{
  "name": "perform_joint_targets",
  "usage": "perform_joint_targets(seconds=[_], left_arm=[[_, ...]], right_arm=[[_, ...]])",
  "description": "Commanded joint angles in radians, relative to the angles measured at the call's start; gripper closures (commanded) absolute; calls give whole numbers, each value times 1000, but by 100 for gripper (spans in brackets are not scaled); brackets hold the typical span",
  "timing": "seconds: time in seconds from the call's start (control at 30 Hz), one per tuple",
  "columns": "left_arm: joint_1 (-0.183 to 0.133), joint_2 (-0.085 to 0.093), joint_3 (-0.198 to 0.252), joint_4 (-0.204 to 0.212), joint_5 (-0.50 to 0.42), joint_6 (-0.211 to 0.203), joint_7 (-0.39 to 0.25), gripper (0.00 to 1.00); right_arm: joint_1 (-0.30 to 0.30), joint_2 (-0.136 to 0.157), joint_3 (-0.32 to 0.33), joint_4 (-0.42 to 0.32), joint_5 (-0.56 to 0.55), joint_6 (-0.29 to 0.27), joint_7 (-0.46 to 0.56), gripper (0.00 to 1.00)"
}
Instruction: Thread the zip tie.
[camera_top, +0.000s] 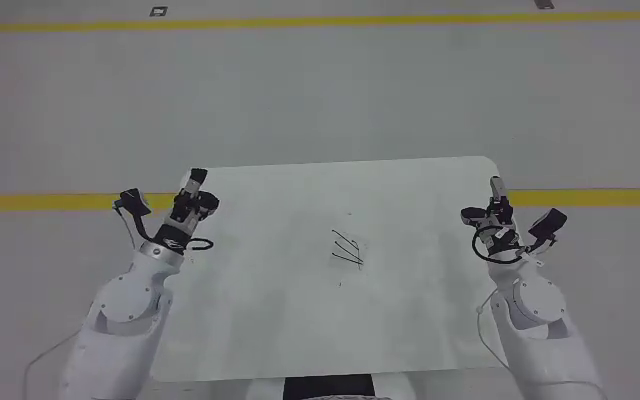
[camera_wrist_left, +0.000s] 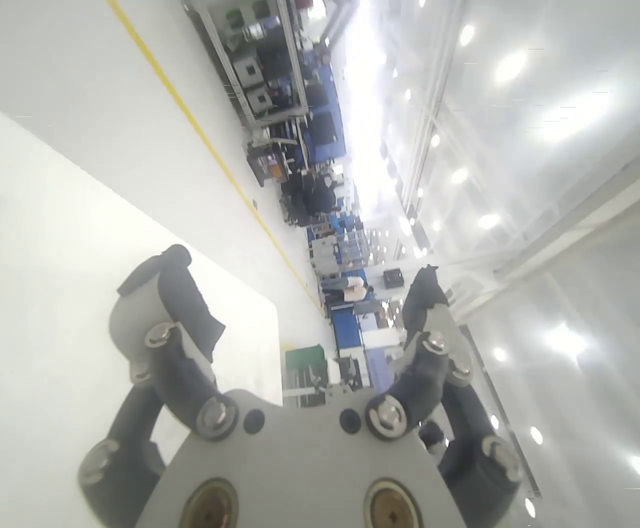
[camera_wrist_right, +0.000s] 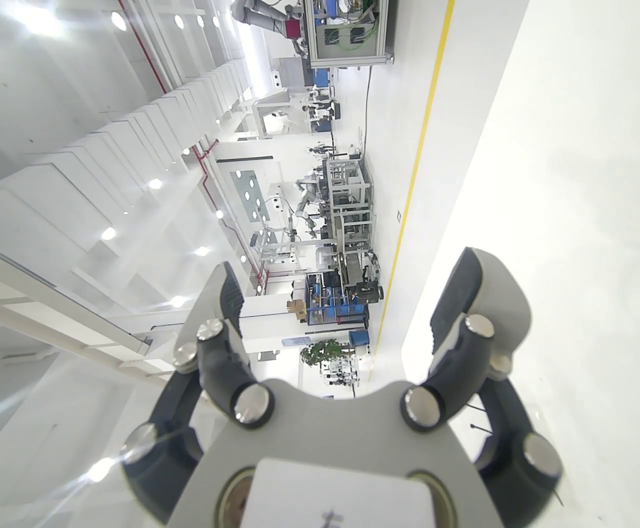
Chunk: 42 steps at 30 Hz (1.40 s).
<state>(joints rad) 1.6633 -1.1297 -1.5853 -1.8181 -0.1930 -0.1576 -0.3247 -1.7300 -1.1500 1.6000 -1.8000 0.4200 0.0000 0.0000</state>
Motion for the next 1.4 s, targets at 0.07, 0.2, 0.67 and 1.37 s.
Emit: perform_joint_targets(seconds=[0.07, 0.2, 0.67, 1.37], left_arm=[[-61, 9, 20, 20, 77, -24, -161, 0], [-84, 19, 46, 29, 179, -46, -284, 0], [-137, 18, 115, 10, 195, -48, -330, 0], [-224, 3, 331, 37, 274, 0, -325, 0]], right_arm=[[0, 0, 0, 0, 0, 0, 0, 0], [0, 0, 0, 0, 0, 0, 0, 0], [0, 0, 0, 0, 0, 0, 0, 0], [0, 0, 0, 0, 0, 0, 0, 0]])
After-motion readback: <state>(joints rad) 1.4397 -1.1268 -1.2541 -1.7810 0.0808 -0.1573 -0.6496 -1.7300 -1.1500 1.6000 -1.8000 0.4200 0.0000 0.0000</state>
